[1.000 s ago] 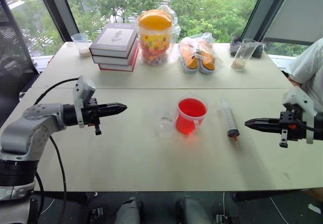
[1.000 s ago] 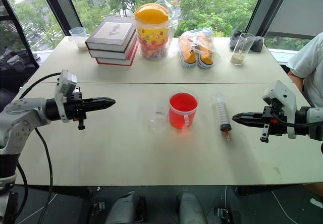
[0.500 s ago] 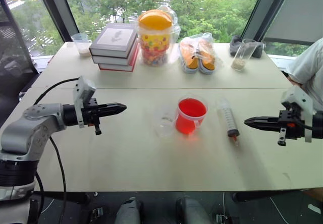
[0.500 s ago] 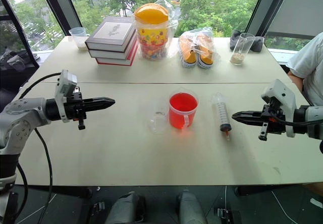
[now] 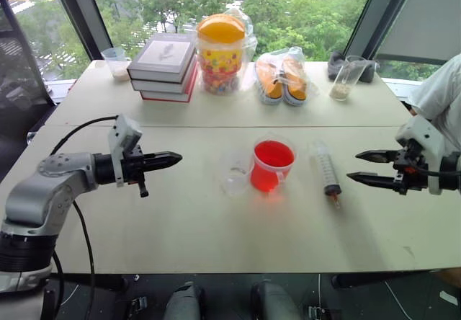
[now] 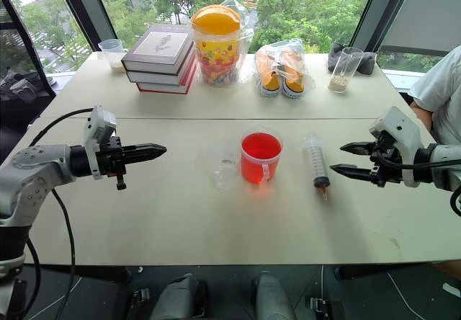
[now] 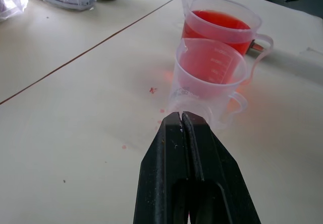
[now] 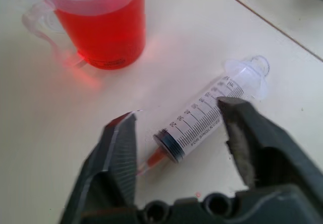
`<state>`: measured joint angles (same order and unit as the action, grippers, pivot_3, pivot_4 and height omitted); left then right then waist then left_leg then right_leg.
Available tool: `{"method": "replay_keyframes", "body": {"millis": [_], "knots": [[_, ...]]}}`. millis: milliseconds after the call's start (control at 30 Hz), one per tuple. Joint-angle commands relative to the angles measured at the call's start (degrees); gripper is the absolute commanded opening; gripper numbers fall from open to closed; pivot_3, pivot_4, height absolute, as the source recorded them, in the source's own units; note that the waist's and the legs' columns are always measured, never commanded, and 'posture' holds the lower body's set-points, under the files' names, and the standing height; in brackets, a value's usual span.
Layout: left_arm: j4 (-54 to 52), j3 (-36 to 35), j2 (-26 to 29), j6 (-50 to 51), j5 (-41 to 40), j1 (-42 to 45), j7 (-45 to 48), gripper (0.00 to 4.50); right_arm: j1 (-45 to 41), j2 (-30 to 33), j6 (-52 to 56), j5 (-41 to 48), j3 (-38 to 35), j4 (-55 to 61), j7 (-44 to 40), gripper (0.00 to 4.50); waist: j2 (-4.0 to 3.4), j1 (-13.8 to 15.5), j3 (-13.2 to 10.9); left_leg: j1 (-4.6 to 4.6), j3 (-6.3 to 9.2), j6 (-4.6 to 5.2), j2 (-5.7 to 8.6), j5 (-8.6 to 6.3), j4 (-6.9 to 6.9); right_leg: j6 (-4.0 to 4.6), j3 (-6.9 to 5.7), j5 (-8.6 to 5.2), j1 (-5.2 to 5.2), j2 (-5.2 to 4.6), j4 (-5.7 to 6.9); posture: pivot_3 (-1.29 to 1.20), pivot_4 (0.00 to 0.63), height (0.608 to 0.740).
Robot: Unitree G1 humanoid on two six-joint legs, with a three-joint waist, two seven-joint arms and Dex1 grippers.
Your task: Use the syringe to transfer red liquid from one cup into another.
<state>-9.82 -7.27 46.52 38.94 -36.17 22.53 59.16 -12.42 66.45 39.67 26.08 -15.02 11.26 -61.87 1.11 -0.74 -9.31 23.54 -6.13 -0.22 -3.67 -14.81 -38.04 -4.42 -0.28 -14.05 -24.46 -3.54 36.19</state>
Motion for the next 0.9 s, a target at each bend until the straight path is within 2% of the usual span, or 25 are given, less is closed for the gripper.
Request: {"method": "replay_keyframes", "body": {"millis": [33,133,233,333,433,567,700,900], "knots": [[0.81,1.35,-0.67,-2.32,0.77,3.13,1.55,0.00,-8.17,1.98,12.35,0.69,4.44,1.02,4.46,4.45,-0.01,-0.10,0.01,0.00,-0.01,0.00,0.00,0.00,0.00,0.01,0.01,0.00,-0.01,0.00,0.00,0.00,0.150,0.740],[0.75,3.09,-2.22,-2.95,1.20,4.28,1.75,0.00,-13.26,2.93,17.28,-1.19,9.29,0.05,5.62,4.45,-0.01,0.00,0.01,-0.01,-0.02,-0.01,-0.01,0.00,-0.03,0.03,0.03,0.01,-0.02,-0.01,0.02,0.00,0.150,0.740],[0.68,4.63,-3.60,-4.05,1.77,5.03,2.17,0.00,-21.70,3.28,23.09,-4.92,17.63,-3.99,6.97,4.45,-0.02,0.00,0.01,0.03,-0.05,0.00,0.00,0.00,-0.02,0.03,0.04,0.00,-0.07,-0.03,0.01,0.00,0.150,0.740],[1.47,6.17,-4.49,-6.10,3.05,5.77,3.61,0.00,-33.31,1.57,33.99,-5.29,28.17,-10.83,3.37,4.45,-0.02,-0.20,0.00,0.08,-0.09,0.00,0.00,0.00,-0.03,0.03,0.07,0.00,-0.12,-0.03,0.01,0.00,0.150,0.740],[3.18,7.37,-5.75,-7.40,3.46,7.49,5.05,0.00,-45.90,-3.58,41.22,-8.15,38.14,-21.81,2.91,4.45,-0.04,-0.52,0.00,0.10,-0.12,0.00,-0.01,0.00,-0.03,0.04,0.11,0.01,-0.21,-0.01,0.03,0.00,0.150,0.740],[4.02,8.70,-6.82,-8.93,4.83,8.49,5.44,0.00,-56.95,-11.10,42.33,-12.07,45.81,-39.17,2.52,4.45,-0.05,-0.26,0.01,0.19,-0.15,0.00,-0.01,0.00,-0.04,0.06,0.13,0.02,-0.33,0.02,0.12,0.00,0.150,0.740],[2.78,8.20,-6.86,-9.21,5.12,7.99,5.29,0.00,-63.83,-17.66,38.28,-16.13,47.40,-54.90,3.03,4.45,-0.06,-0.10,0.02,0.98,-0.31,-0.01,0.02,0.03,-0.16,-0.18,0.12,0.16,-1.05,0.03,0.33,0.00,0.150,0.740],[0.16,7.59,-7.09,-9.13,5.13,6.22,3.78,0.00,-67.70,-24.84,32.49,-21.31,44.69,-71.15,7.78,4.45,-0.06,0.04,0.01,1.03,-0.32,-0.01,0.03,0.03,-0.15,-0.26,0.09,0.19,-1.03,0.03,0.34,0.00,0.150,0.740]]}}
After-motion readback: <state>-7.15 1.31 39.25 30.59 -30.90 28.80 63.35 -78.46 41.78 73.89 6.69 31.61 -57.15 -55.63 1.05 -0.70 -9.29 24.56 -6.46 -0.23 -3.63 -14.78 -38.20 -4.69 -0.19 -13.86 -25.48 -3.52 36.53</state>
